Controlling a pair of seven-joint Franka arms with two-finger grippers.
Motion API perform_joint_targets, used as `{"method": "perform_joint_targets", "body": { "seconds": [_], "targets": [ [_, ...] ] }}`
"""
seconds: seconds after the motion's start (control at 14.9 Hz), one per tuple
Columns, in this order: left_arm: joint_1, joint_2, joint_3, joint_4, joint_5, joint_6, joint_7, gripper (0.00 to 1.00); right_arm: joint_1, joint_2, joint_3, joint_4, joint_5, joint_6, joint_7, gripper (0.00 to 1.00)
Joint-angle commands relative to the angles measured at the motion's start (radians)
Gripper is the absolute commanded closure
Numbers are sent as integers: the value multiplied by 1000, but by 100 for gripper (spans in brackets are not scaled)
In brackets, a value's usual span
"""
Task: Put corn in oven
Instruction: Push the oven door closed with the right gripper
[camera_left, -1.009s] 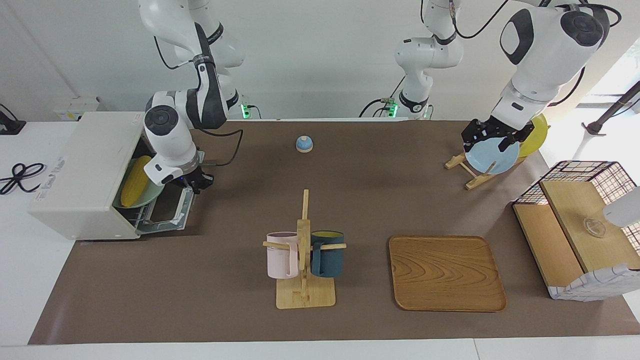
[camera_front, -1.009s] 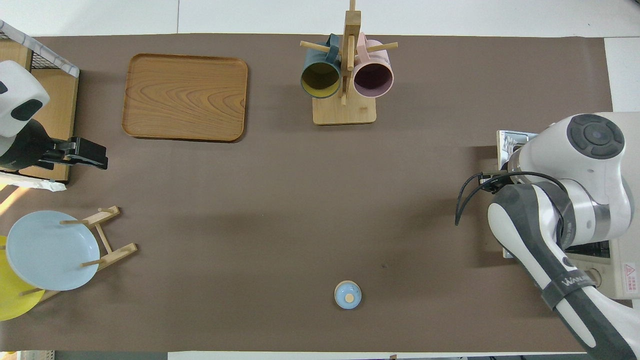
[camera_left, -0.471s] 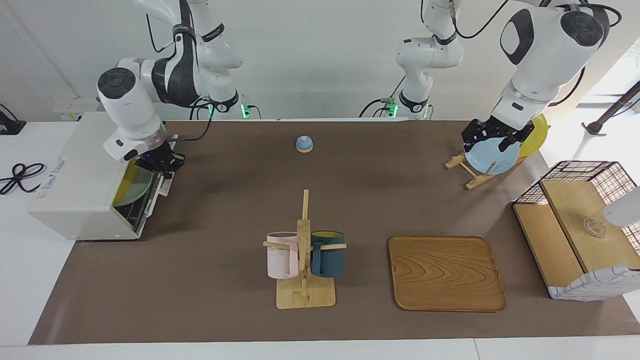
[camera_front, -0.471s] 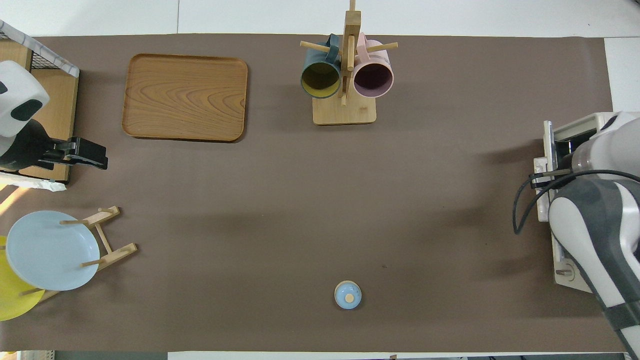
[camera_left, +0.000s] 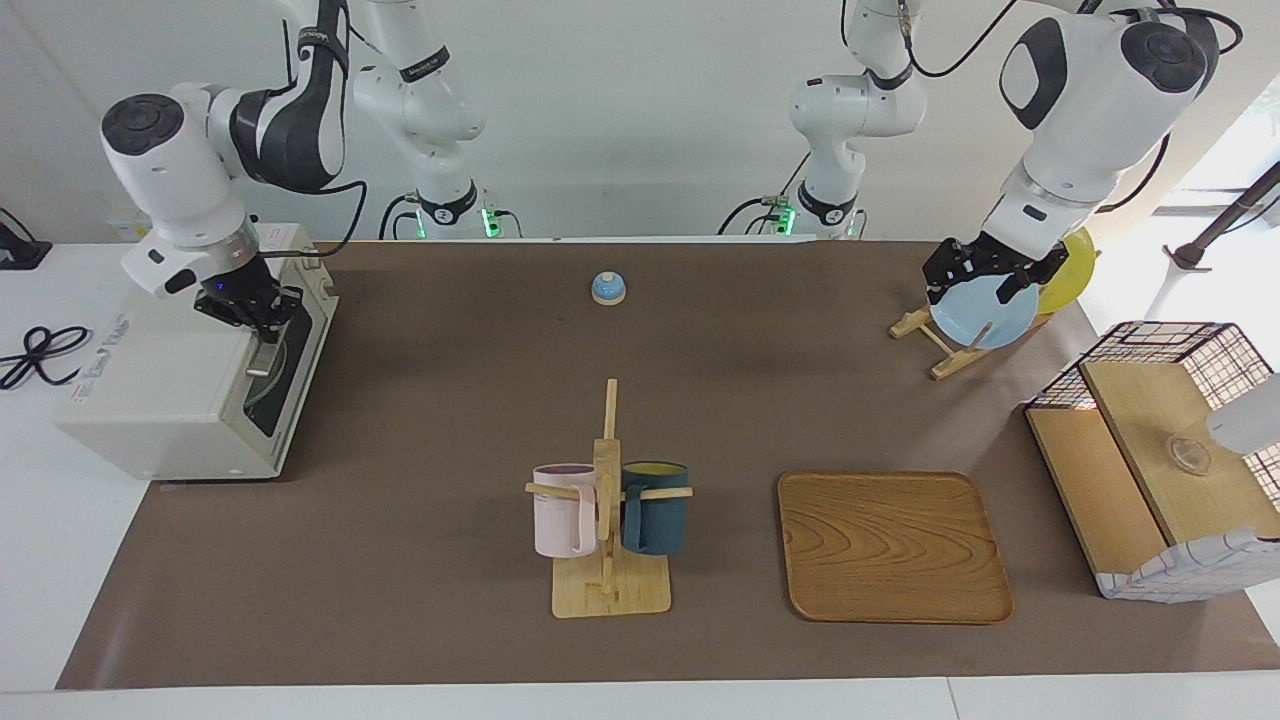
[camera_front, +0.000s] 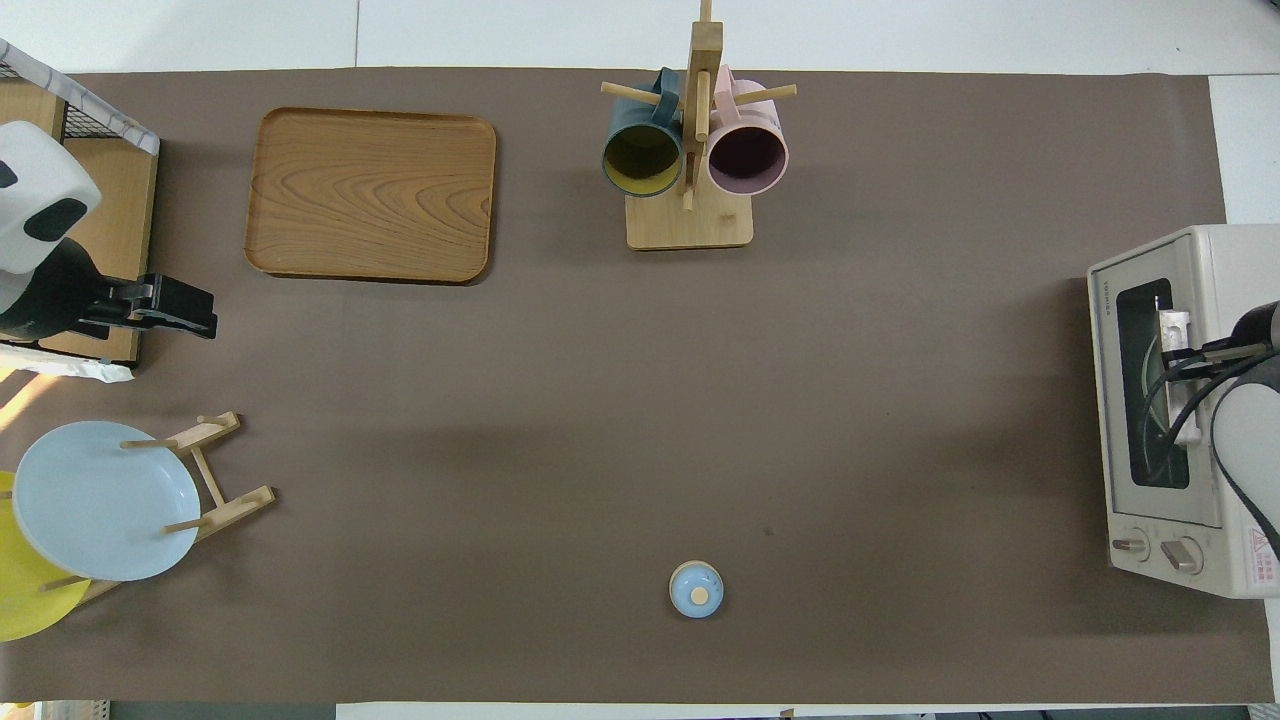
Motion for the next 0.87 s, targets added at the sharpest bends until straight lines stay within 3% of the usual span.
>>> {"method": "perform_joint_targets", "body": {
  "seconds": [0.0,0.13,0.34,0.67,0.81],
  "targets": [
    [-2,-10,7,1,-12,-10,8,0,-35,63,-2,47,-55,-32,-27,84],
    [-2,-10,7,1,-12,-10,8,0,-7,64,1,105,-38,-89,-22,45],
    [-2,-10,7,1,-12,-10,8,0,72,61,2,171,55,-157,8,0],
    [-2,-10,7,1,-12,-10,8,0,227,60,9,326,94,-339,191,0],
    [-2,-10,7,1,-12,-10,8,0,255,44,9,342,149,-364,243,0]
  ]
}}
